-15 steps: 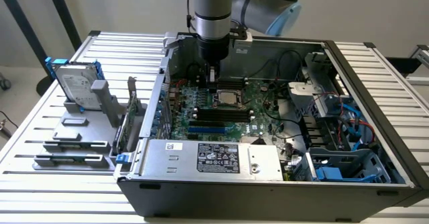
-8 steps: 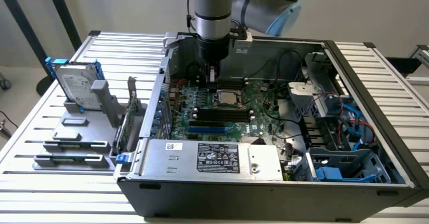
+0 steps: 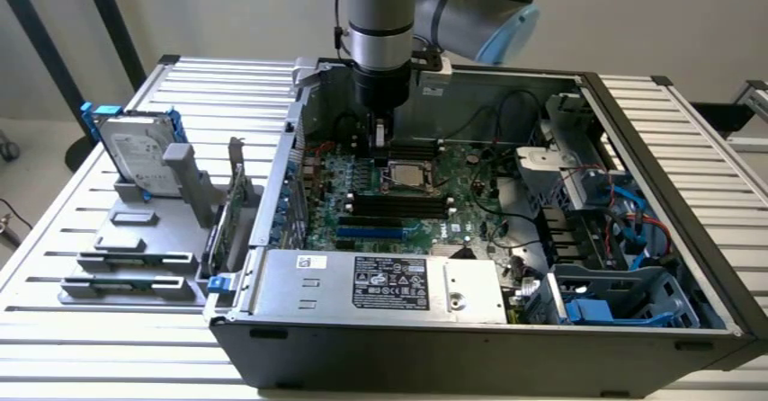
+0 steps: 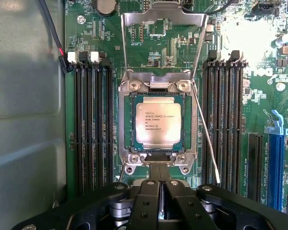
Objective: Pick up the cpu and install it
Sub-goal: 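Close the cpu cover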
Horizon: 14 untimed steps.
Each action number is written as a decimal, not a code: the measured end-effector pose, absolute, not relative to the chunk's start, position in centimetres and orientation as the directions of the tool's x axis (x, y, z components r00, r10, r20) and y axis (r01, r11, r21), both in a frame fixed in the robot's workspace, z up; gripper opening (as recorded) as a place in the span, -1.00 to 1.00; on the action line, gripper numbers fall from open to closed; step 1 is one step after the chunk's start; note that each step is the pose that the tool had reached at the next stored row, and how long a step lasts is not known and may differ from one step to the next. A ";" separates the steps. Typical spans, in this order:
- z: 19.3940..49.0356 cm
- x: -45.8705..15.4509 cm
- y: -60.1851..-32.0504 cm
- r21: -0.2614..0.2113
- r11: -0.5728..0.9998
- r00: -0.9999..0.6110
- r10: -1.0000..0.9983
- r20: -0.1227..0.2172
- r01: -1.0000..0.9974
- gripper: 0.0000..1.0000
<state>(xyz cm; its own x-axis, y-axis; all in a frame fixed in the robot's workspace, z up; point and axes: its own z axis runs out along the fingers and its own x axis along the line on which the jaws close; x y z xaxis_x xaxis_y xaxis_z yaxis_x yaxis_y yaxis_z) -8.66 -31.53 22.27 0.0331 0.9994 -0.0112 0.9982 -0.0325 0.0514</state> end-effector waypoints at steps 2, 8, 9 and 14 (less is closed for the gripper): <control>22.3 -8.7 -31.5 0.051 -0.032 0.033 0.999 -0.011 0.998 -0.79; 22.5 -7.9 -32.6 0.051 -0.033 0.033 0.999 -0.009 0.998 -0.79; 22.7 -7.5 -32.8 0.051 -0.033 0.033 0.999 -0.008 0.998 -0.79; 24.2 -5.3 -33.2 0.049 -0.033 0.033 0.999 -0.001 0.998 -0.79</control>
<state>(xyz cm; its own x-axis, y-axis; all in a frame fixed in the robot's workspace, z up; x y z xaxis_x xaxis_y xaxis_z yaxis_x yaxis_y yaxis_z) -5.34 -33.18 24.20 0.0330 0.9995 -0.0009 0.9982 -0.0329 0.0494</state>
